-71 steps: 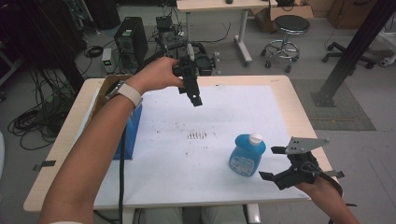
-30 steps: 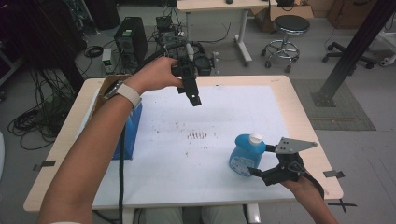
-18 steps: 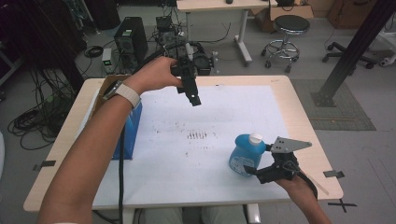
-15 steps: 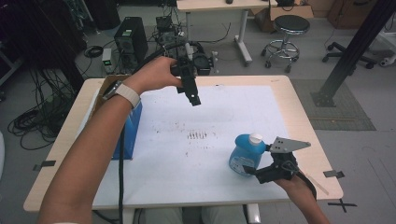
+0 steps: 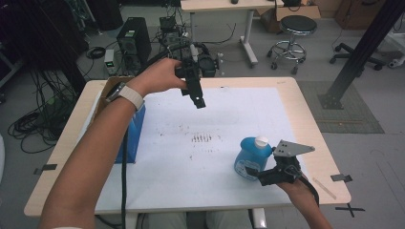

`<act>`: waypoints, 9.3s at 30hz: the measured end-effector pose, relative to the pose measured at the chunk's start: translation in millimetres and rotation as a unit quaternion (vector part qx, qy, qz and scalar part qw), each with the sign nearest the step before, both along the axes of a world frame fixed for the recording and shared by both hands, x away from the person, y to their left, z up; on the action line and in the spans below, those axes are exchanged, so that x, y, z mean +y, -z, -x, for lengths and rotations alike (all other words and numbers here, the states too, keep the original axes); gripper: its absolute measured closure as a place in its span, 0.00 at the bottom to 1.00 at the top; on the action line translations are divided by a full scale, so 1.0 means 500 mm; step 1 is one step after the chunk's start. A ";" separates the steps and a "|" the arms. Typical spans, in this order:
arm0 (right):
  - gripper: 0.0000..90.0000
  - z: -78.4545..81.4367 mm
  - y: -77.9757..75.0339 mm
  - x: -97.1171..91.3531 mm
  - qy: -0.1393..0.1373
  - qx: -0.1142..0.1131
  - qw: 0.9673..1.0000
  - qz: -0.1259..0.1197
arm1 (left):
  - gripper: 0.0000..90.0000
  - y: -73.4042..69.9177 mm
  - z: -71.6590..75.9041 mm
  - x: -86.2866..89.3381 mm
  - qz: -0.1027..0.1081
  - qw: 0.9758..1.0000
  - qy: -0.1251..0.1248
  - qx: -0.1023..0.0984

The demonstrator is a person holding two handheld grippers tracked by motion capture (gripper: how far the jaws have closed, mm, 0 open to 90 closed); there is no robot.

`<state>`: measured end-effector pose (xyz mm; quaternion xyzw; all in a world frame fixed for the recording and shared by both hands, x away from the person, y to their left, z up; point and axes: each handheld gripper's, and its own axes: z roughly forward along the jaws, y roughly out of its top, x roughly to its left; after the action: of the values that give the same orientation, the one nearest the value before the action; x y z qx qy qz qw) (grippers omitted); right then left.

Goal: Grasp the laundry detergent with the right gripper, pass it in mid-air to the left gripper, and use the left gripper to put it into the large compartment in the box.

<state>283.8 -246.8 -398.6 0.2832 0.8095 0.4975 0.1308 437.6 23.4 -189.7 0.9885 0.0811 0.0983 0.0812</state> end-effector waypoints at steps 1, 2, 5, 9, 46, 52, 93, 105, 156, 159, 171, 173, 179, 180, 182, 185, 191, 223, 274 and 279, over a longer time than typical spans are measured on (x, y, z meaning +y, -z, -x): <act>0.11 0.000 0.000 0.000 0.000 -0.001 1.000 0.000 | 0.05 0.000 0.000 0.000 0.000 1.000 0.000 0.000; 0.11 0.000 0.000 0.000 0.000 -0.001 1.000 0.000 | 0.05 0.000 0.000 0.000 0.000 1.000 0.000 0.000; 0.14 -0.001 0.000 0.000 0.001 -0.005 1.000 -0.002 | 0.05 0.000 0.001 0.001 0.001 1.000 -0.001 -0.001; 0.15 -0.002 0.003 0.001 0.001 -0.002 1.000 -0.003 | 0.05 0.000 0.001 0.002 0.000 1.000 -0.001 -0.001; 0.43 0.001 0.008 -0.002 0.000 -0.024 1.000 0.003 | 0.05 -0.001 0.001 0.003 -0.001 1.000 -0.005 0.001; 0.48 0.002 0.011 0.000 -0.006 -0.030 1.000 0.002 | 0.05 -0.001 0.002 0.006 -0.001 1.000 -0.006 -0.001; 0.50 0.008 -0.125 -0.029 -0.090 -0.030 0.995 0.014 | 0.06 -0.048 0.118 0.014 0.023 1.000 0.005 0.009; 0.50 -0.017 -0.163 0.010 -0.149 -0.019 0.989 0.009 | 0.06 -0.052 0.147 0.029 0.038 0.999 0.007 0.023; 0.50 -0.094 -0.216 0.217 -0.307 -0.024 0.951 0.033 | 0.07 -0.077 0.229 0.046 0.054 0.996 0.037 0.065; 0.50 -0.095 -0.217 0.222 -0.309 -0.025 0.950 0.033 | 0.07 -0.076 0.229 0.046 0.054 0.996 0.039 0.065; 0.50 -0.095 -0.221 0.248 -0.317 -0.024 0.947 0.036 | 0.07 -0.064 0.233 0.038 0.050 0.995 0.048 0.067; 0.50 -0.095 -0.220 0.250 -0.317 -0.024 0.947 0.037 | 0.07 -0.062 0.233 0.037 0.050 0.995 0.049 0.068; 0.50 -0.095 -0.219 0.255 -0.319 -0.021 0.947 0.039 | 0.07 -0.052 0.234 0.031 0.046 0.995 0.053 0.070; 0.50 -0.095 -0.218 0.256 -0.320 -0.023 0.946 0.039 | 0.07 -0.051 0.234 0.030 0.045 0.995 0.054 0.070; 0.50 -0.095 -0.218 0.257 -0.319 -0.022 0.947 0.039 | 0.07 -0.049 0.233 0.029 0.045 0.995 0.056 0.070; 0.50 -0.095 -0.219 0.258 -0.319 -0.020 0.947 0.038 | 0.07 -0.044 0.233 0.026 0.045 0.995 0.056 0.069; 0.50 -0.094 -0.221 0.261 -0.320 -0.019 0.947 0.039 | 0.07 -0.034 0.232 0.020 0.042 0.995 0.059 0.070; 0.50 -0.095 -0.221 0.260 -0.319 -0.020 0.947 0.036 | 0.23 -0.004 0.229 0.004 0.022 0.994 0.073 0.077; 0.28 -0.097 -0.230 0.227 -0.297 -0.009 0.954 0.034 | 0.42 -0.002 0.236 0.002 0.022 0.994 0.077 0.067; 0.13 -0.101 -0.235 0.171 -0.268 0.010 0.961 0.067 | 0.42 -0.011 0.232 0.016 0.025 0.997 0.047 0.058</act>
<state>334.5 -161.2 -281.1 0.0513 0.8885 0.4559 0.0038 321.7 31.5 -184.1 0.9929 0.0418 0.0345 0.1060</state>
